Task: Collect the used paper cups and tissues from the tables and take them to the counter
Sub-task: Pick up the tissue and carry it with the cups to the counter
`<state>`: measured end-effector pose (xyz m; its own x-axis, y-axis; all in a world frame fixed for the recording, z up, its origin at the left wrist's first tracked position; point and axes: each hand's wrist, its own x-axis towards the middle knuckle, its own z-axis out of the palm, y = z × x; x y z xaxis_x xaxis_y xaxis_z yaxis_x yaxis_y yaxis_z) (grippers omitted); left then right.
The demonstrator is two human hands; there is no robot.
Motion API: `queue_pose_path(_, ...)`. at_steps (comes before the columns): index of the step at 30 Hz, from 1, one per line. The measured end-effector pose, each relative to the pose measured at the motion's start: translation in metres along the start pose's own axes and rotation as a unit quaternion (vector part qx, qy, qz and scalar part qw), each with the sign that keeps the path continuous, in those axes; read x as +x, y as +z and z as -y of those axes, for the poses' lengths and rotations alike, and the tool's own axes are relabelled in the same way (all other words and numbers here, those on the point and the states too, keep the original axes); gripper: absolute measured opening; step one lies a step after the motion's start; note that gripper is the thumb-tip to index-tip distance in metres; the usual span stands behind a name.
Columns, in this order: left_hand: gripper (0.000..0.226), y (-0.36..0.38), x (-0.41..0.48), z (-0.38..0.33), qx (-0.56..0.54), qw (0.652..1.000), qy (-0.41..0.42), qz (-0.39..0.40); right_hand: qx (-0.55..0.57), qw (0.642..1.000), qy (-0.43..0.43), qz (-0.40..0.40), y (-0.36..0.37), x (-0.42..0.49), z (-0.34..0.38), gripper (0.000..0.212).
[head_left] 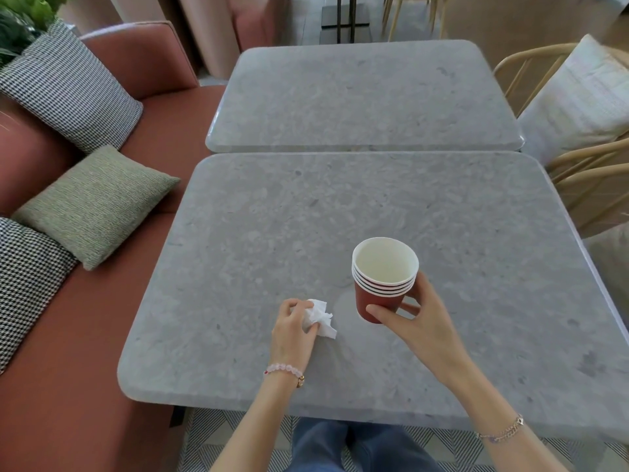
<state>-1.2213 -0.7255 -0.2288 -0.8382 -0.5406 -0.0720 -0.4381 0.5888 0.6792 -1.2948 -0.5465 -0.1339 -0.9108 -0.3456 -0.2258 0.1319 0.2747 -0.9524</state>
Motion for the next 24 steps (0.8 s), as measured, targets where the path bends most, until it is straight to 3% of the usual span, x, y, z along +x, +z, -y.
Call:
queue_pose_path(12, 0.030, -0.047, 0.019, -0.063, -0.049, 0.990, 0.116, -0.064, 0.013, 0.999, -0.023, -0.035, -0.021, 0.011, 0.014, 0.057)
queue_pose_path(24, 0.039, -0.061, 0.029, -0.116, -0.018, 0.973, 0.219, -0.073, 0.015, 0.997, -0.048, -0.066, -0.052, 0.013, 0.028, 0.056)
